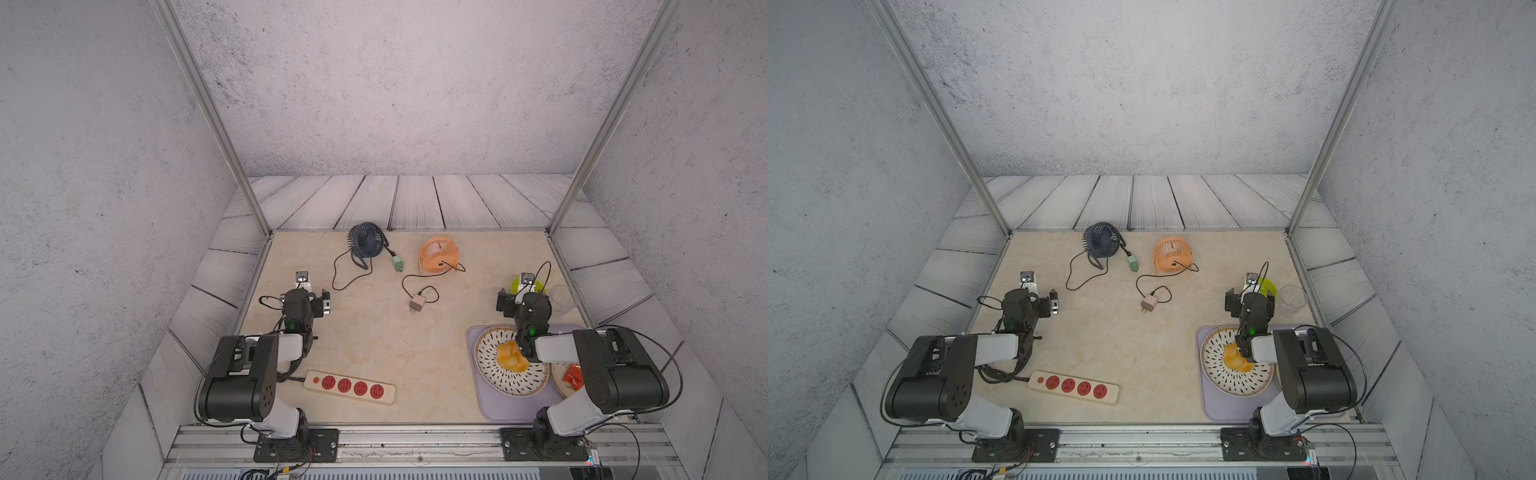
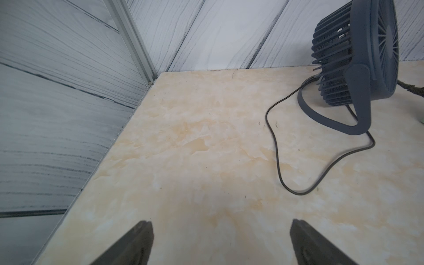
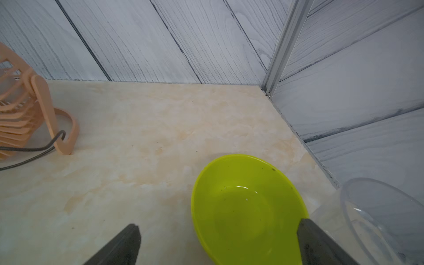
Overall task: Plug the desk fan into the power strip
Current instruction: Adjust the socket at the center of the board.
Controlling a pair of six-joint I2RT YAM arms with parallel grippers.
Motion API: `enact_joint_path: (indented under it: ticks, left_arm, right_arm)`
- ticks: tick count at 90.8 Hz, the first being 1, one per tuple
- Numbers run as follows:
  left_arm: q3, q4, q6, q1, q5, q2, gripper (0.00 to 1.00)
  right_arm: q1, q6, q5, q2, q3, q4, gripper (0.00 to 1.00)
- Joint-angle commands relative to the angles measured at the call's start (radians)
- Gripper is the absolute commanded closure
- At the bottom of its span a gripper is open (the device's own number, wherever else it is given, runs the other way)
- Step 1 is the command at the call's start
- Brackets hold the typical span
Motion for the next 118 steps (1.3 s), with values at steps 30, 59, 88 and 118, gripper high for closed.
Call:
enact_joint_path:
  ticks: [30, 59, 88, 118]
  left_arm:
    - [0.013, 0.007, -0.01, 0.006, 0.001, 0.004, 0.0]
    - [0.011, 0.008, -0.01, 0.005, 0.0, 0.002, 0.0]
    - [0.138, -0.355, 0.042, 0.005, 0.066, -0.175, 0.0]
    - [0.506, -1.193, 0.391, 0.001, 0.352, -0.309, 0.01]
  right_arm:
    - [-0.004, 0.01, -0.007, 0.012, 0.004, 0.01, 0.01]
    - [-0.004, 0.01, -0.007, 0.012, 0.004, 0.01, 0.01]
    - [-0.001, -0.005, -0.027, -0.072, -0.001, -0.047, 0.01]
    - [-0.001, 0.136, -0.053, -0.372, 0.175, -0.591, 0.01]
